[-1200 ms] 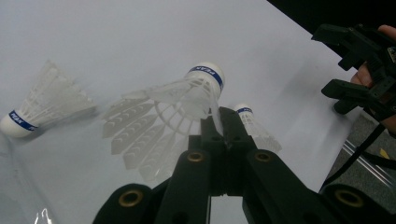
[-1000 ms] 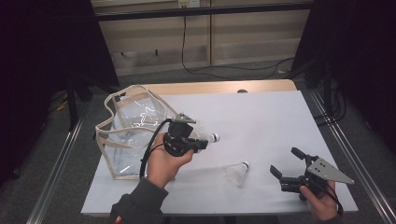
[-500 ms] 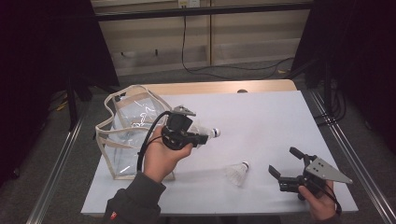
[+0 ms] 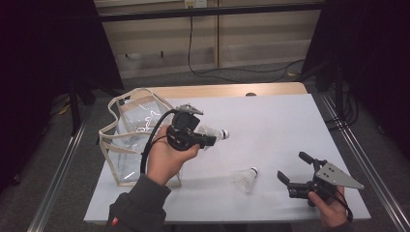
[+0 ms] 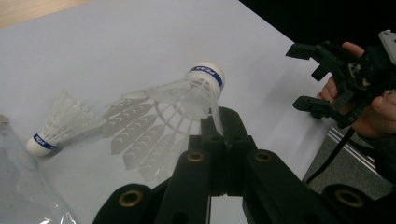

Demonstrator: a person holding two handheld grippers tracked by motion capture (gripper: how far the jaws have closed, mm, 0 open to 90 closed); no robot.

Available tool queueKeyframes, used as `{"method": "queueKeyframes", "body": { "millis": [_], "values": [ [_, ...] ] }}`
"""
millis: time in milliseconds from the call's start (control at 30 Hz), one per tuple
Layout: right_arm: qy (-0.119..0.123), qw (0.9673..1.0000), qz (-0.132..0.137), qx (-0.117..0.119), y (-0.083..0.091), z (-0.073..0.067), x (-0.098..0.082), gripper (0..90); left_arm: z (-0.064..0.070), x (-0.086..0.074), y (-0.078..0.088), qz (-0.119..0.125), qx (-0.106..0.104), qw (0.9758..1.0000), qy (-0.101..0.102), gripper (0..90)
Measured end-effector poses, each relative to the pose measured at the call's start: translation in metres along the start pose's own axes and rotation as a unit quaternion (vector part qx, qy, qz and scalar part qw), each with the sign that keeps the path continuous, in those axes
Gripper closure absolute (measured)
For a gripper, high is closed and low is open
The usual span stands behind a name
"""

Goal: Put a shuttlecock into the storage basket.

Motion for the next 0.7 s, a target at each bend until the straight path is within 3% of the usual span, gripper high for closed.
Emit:
{"method": "queueKeyframes", "body": {
  "millis": [700],
  "values": [
    [0.005,1.0,0.0,0.004,0.0,-0.002,0.001,0.2,0.003,0.015,0.011,-0.013,0.002,0.9999,-0.001,90.0]
  ]
}}
Point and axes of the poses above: each handheld gripper's, and its own axes: y roughly backward along the jaws, x roughly out of its top, z roughly to its right, the point moved 10 cm from there along -y, roughly forward along the jaws, and after that the axes turned 9 degrees about y, right-handed, at the moved point
